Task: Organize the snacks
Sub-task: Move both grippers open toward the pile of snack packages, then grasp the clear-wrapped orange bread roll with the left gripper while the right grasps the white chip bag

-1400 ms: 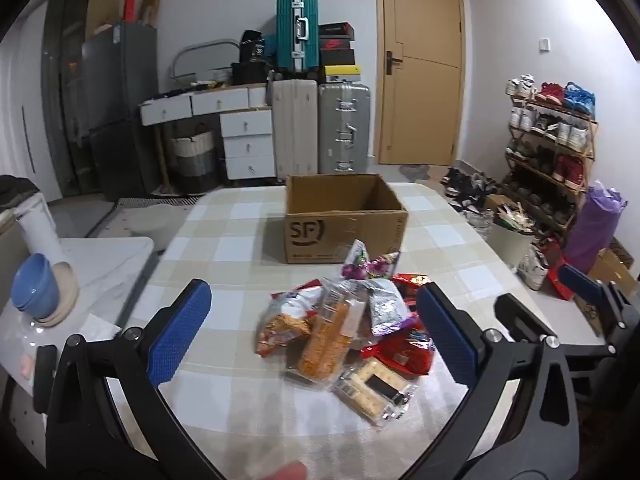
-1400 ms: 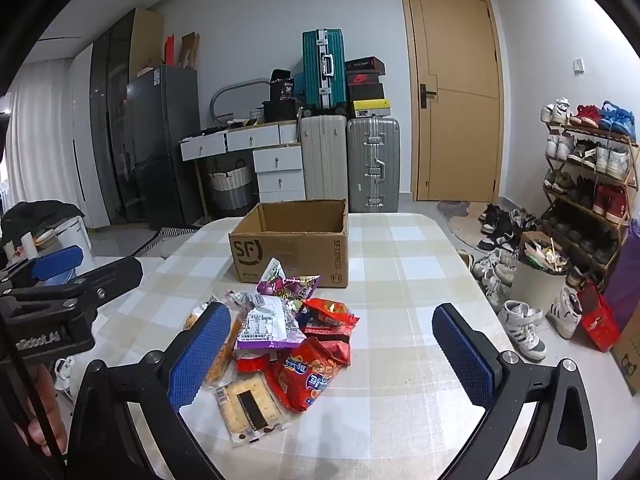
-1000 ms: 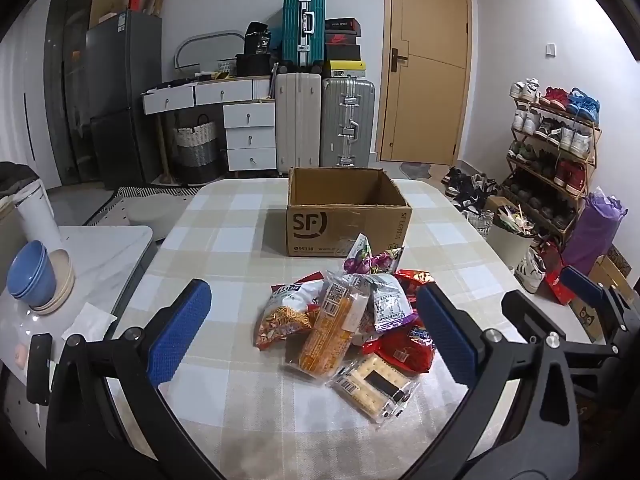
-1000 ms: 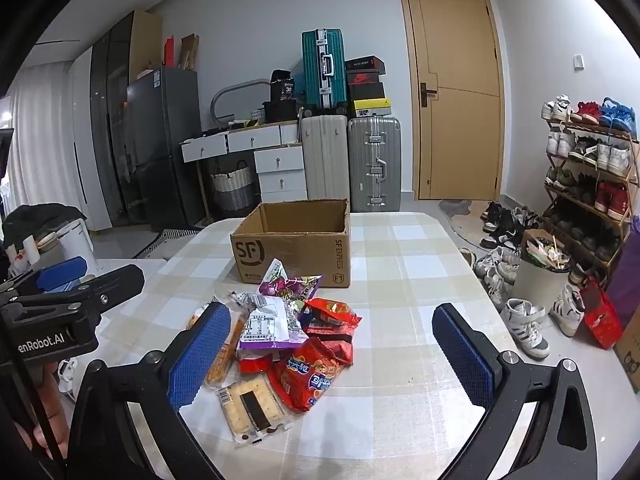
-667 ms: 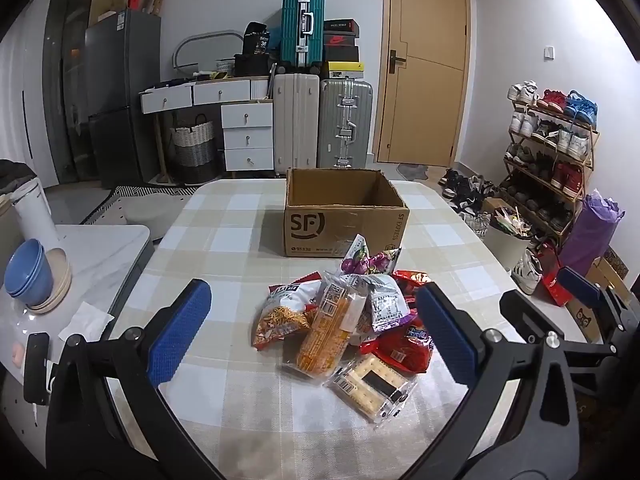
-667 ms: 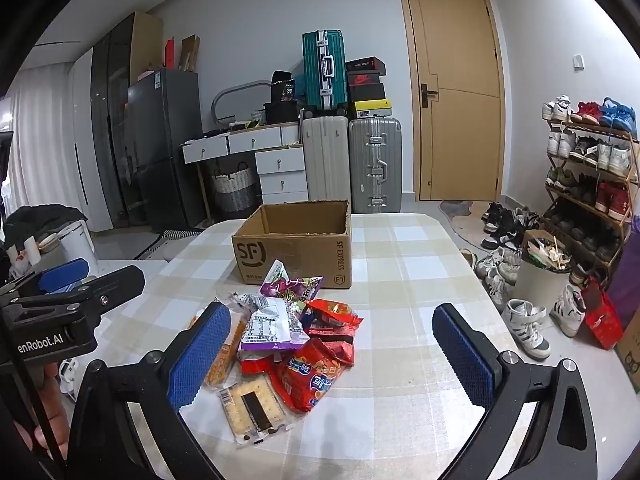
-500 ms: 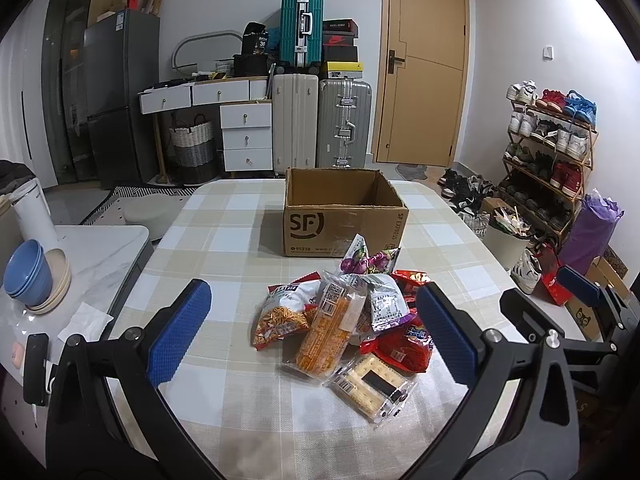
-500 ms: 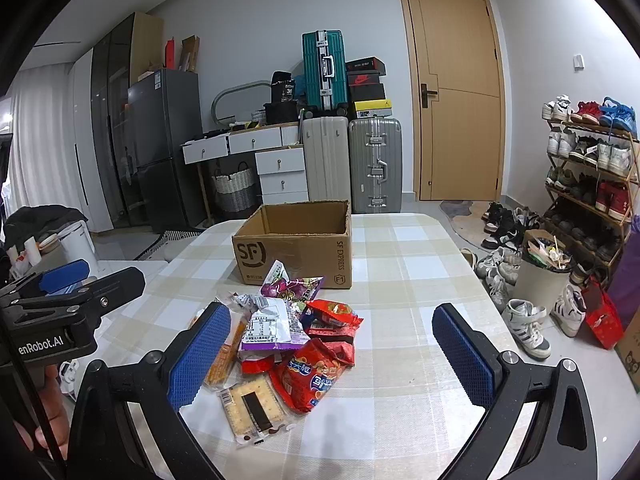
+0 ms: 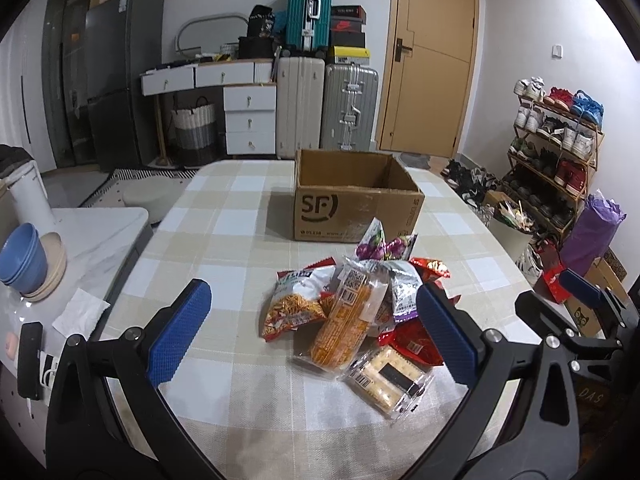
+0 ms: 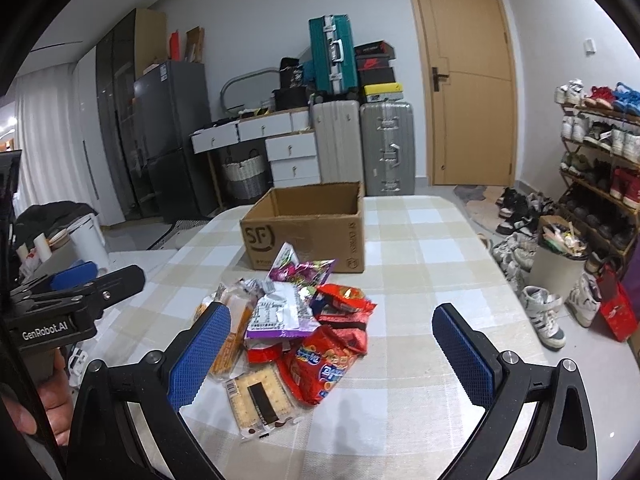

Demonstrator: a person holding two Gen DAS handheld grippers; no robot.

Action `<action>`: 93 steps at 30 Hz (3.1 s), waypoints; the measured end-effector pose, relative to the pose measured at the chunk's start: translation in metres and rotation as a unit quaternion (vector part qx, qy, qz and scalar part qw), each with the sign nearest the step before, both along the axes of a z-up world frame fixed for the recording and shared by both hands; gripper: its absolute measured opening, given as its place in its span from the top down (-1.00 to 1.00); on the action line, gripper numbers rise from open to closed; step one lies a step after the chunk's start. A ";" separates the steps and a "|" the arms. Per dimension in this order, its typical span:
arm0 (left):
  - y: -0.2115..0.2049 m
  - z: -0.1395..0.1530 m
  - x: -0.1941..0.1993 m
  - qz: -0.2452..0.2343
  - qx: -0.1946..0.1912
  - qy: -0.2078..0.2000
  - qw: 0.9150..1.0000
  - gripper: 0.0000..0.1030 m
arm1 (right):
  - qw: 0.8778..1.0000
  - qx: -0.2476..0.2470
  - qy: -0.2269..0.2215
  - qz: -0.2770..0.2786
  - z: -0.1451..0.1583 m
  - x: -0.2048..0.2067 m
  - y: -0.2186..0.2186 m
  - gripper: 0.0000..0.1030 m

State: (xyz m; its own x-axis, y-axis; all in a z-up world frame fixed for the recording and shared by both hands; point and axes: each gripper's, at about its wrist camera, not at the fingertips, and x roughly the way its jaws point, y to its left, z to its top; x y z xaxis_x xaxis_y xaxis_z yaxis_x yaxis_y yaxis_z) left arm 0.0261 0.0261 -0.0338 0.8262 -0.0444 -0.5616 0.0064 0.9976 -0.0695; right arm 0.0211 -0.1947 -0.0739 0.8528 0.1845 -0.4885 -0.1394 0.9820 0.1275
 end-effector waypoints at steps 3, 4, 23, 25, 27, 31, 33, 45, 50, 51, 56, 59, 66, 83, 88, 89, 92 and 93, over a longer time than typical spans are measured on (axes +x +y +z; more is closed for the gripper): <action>0.001 -0.010 0.009 -0.003 -0.003 0.011 1.000 -0.99 | 1.000 0.007 0.011 0.022 -0.006 0.010 0.002 -0.99; 0.002 -0.014 0.013 -0.011 -0.008 0.014 1.000 -0.99 | 0.999 0.011 0.014 0.031 -0.008 0.014 0.002 -0.99; -0.003 -0.029 0.040 -0.005 -0.001 0.018 1.000 -0.99 | 0.999 0.012 0.011 0.027 -0.018 0.034 0.003 -0.99; -0.002 -0.028 0.038 -0.005 -0.001 0.018 1.000 -0.99 | 0.999 0.013 0.010 0.027 -0.018 0.033 0.004 -0.99; -0.002 -0.028 0.039 -0.006 -0.001 0.017 1.000 -0.99 | 1.000 0.013 0.010 0.026 -0.018 0.034 0.004 -0.99; -0.002 -0.025 0.037 -0.007 -0.001 0.016 1.000 -0.99 | 1.000 0.016 0.009 0.025 -0.016 0.032 0.003 -0.99; -0.002 -0.026 0.038 -0.006 -0.002 0.017 1.000 -0.99 | 0.999 0.016 0.009 0.026 -0.016 0.032 0.003 -0.99; 0.007 -0.049 0.046 -0.007 -0.010 0.053 0.999 -0.99 | 0.990 0.016 0.047 0.130 -0.032 0.070 0.027 -0.99; 0.019 -0.075 0.066 -0.004 -0.024 0.081 0.996 -0.93 | 0.982 0.021 0.090 0.163 -0.051 0.111 0.036 -0.94; 0.021 -0.080 0.070 -0.009 -0.032 0.087 0.996 -0.93 | 0.981 0.015 0.099 0.167 -0.055 0.118 0.037 -0.82; 0.025 -0.098 0.082 -0.034 -0.054 0.090 0.994 -0.93 | 0.971 0.025 0.141 0.194 -0.070 0.140 0.039 -0.60; 0.023 -0.103 0.082 -0.054 -0.060 0.080 0.994 -0.93 | 0.964 0.027 0.158 0.211 -0.078 0.149 0.042 -0.55; 0.013 -0.113 0.085 -0.079 -0.059 0.088 0.991 -0.88 | 0.955 0.043 0.189 0.226 -0.099 0.167 0.051 -0.37; 0.002 -0.114 0.083 -0.081 -0.056 0.098 0.990 -0.48 | 0.959 0.137 0.123 0.214 -0.070 0.130 0.019 0.03; -0.006 -0.114 0.081 -0.084 -0.043 0.101 0.990 -0.48 | 0.961 0.155 0.094 0.211 -0.052 0.105 0.003 0.03; -0.008 -0.114 0.083 -0.083 -0.041 0.102 0.990 -0.48 | 0.961 0.158 0.091 0.210 -0.050 0.101 -0.001 0.03; -0.013 -0.116 0.082 -0.083 -0.028 0.098 0.991 -0.31 | 0.961 0.166 0.081 0.204 -0.045 0.085 -0.014 0.03; -0.016 -0.117 0.082 -0.089 -0.024 0.099 0.991 0.07 | 0.961 0.168 0.080 0.203 -0.044 0.081 -0.017 0.03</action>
State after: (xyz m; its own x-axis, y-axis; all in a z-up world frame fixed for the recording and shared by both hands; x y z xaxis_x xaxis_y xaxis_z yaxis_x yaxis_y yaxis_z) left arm 0.1085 0.0105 -0.1512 0.6762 -0.2097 -0.7063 0.1629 0.9775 -0.1343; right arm 0.1016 -0.2118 -0.1178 0.5957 0.6567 -0.4624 -0.4551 0.7504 0.4794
